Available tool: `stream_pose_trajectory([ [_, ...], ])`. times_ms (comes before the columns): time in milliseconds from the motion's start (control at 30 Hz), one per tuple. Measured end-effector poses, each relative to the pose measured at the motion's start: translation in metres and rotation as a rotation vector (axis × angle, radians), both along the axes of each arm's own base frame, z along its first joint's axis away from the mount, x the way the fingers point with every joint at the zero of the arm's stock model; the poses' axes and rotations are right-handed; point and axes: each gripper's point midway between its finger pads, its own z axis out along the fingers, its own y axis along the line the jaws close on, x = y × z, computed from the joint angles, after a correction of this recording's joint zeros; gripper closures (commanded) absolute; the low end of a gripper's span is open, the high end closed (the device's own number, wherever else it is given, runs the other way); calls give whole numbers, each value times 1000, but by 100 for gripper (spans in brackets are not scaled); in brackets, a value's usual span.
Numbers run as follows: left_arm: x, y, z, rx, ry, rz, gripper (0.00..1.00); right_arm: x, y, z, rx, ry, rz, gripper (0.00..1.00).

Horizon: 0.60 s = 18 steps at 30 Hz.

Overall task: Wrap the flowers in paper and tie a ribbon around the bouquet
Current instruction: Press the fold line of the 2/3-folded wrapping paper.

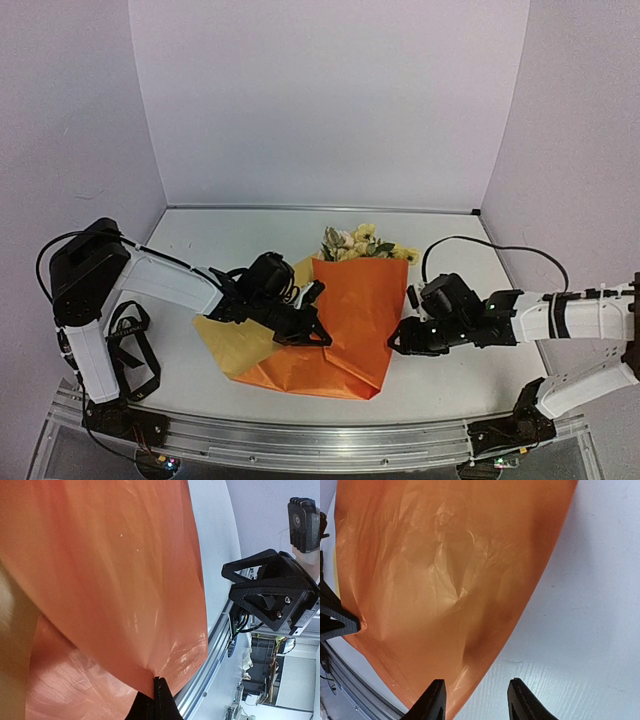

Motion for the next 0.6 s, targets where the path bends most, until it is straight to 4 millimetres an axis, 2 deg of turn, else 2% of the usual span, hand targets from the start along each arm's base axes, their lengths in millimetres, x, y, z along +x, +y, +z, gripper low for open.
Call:
stream_pose_trajectory([
  [100,3,4,-5,30,-21,14,100,-2,10,-6,33,39,14,68],
  [267,8,10,-7,69,-48,41,100,-4,31,-17,97,118,32,68],
  [500,14,13,1,72,-91,64,100,-7,50,-11,177,133,58,66],
  [600,13,15,-1,78,-89,64,100,-20,52,-9,126,115,111,64],
])
